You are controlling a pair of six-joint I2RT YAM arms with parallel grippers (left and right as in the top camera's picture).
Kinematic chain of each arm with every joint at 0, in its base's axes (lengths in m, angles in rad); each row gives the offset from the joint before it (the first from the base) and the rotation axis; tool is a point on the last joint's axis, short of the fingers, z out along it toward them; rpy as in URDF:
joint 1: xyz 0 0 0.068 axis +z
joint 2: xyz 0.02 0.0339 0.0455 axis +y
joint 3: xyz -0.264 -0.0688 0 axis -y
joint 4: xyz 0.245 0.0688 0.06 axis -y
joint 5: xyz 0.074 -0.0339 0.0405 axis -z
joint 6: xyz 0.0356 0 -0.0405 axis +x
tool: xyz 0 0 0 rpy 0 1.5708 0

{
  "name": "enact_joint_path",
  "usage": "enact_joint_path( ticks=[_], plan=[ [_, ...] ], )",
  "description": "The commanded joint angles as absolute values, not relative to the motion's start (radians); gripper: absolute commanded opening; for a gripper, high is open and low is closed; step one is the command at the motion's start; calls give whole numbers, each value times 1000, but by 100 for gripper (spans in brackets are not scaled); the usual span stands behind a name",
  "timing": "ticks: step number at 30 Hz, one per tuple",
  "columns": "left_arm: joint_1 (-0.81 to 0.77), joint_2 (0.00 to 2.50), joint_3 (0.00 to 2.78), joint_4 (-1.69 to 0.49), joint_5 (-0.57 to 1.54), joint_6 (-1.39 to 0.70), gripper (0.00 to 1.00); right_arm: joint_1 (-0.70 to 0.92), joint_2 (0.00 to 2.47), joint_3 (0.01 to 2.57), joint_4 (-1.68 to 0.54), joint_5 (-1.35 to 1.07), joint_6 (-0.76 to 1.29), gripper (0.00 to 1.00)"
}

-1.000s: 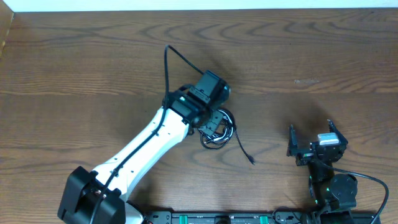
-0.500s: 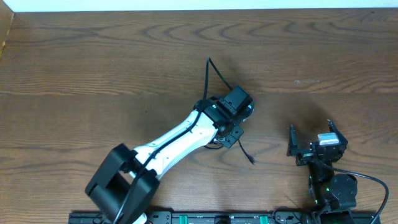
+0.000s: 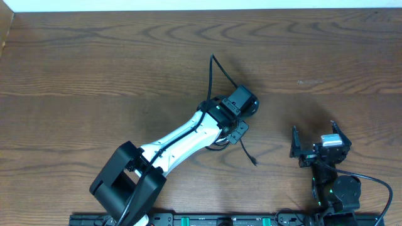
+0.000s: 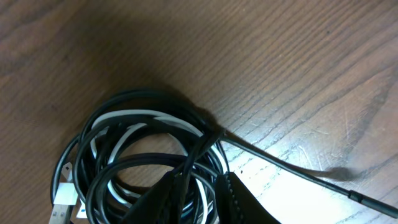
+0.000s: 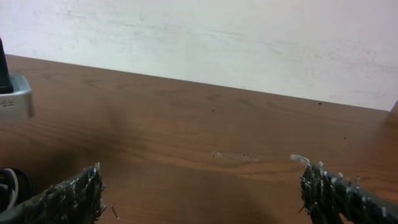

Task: Untangle cables

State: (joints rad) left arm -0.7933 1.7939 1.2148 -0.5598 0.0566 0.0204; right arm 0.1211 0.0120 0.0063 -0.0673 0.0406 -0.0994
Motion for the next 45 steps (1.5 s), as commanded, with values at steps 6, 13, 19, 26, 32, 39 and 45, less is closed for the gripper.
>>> enact_joint_path(
  ticks=[6,13,19,26,32,39,45],
  plan=[
    [-791,1811,1195,-558,36,-2,24,125,6,5,-72,42,-110,99],
    [-791,1813,1194,-559,36,-2,24,125,6,5,-71,42,-110,99],
    [-791,1859,1193,-557,36,-1,24,125,6,5,-71,42,-110,99],
    [-786,1938,1193,-507,-67,-2,24,125,6,5,-72,42,-110,99],
    [-786,1947,1193,-499,-18,-2,13,125,6,5,-72,42,-110,99],
    [-786,1947,1186,-521,53,-2,22,125,6,5,-72,42,-110,99],
    [-786,1947,1181,-517,53,-2,33,125,6,6,-72,42,-110,99]
  ],
)
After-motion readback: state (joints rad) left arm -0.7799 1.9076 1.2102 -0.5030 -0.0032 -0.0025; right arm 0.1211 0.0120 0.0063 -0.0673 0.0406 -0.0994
